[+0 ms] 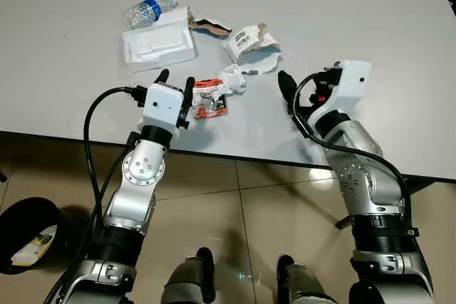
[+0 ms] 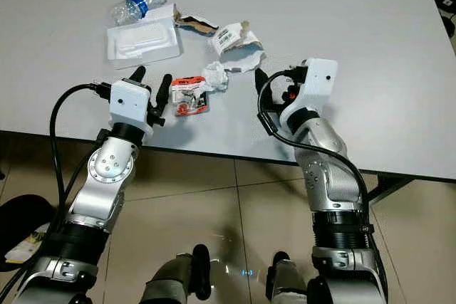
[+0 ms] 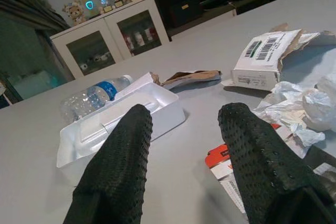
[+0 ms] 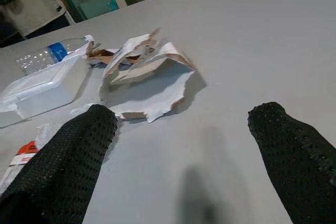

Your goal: Picking trash to rubbish bin

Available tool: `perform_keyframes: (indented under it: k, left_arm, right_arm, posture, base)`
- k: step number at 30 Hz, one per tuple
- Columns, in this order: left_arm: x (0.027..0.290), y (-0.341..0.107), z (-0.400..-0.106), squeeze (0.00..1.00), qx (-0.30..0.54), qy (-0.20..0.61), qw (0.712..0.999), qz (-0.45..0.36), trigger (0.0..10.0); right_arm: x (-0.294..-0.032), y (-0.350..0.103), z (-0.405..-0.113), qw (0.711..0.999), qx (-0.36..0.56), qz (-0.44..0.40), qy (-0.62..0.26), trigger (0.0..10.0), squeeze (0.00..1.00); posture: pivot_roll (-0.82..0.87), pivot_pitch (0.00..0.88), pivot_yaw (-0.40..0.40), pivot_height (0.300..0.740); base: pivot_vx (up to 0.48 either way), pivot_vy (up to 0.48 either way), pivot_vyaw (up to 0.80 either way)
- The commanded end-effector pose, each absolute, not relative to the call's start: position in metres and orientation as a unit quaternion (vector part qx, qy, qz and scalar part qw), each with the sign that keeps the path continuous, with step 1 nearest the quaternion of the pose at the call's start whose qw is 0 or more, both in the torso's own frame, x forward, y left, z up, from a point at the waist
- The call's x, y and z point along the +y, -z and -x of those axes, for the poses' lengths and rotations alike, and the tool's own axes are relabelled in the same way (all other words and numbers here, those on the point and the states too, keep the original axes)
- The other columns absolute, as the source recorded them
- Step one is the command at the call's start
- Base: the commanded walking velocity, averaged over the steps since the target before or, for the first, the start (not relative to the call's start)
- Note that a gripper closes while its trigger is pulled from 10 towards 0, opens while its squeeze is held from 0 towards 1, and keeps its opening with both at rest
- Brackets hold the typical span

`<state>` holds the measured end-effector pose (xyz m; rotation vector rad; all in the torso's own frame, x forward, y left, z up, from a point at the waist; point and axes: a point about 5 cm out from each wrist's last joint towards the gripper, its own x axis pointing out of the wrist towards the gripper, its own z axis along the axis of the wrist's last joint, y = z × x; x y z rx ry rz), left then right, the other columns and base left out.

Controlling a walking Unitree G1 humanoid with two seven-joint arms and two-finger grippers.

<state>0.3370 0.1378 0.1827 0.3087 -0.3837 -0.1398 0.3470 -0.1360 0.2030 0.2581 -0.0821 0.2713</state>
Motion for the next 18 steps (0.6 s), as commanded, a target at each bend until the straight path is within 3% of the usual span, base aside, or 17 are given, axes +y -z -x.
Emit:
perform_keyframes:
  k: [1, 9, 15, 18]
  left_arm:
    - [0.141, -0.181, -0.337, 0.00, -0.187, 0.064, 0.968, -0.155, 10.0]
    - [0.132, -0.181, -0.341, 0.00, -0.184, 0.095, 0.967, -0.147, 10.0]
    - [0.116, -0.205, -0.360, 0.00, -0.181, 0.142, 0.973, -0.036, 10.0]
    - [0.105, -0.218, -0.370, 0.00, -0.189, 0.176, 0.964, -0.058, 10.0]
  right_arm:
    - [-0.129, -0.202, -0.347, 0.980, -0.030, -0.128, -0.151, 10.0, 0.00]
    - [-0.122, -0.202, -0.347, 0.976, -0.020, -0.142, -0.164, 10.0, 0.00]
    - [-0.124, -0.202, -0.347, 0.977, -0.021, -0.142, -0.159, 10.0, 0.00]
    - [-0.125, -0.203, -0.346, 0.977, -0.023, -0.143, -0.156, 10.0, 0.00]
  posture:
    - [0.03, 0.257, 0.078, 0.740]
    - [0.04, 0.264, 0.083, 0.740]
    - [0.03, 0.265, 0.090, 0.740]
    - [0.02, 0.263, 0.099, 0.740]
  base:
    - [0.000, 0.000, 0.00]
    - [0.000, 0.000, 0.00]
    - [0.000, 0.000, 0.00]
    - [0.000, 0.000, 0.00]
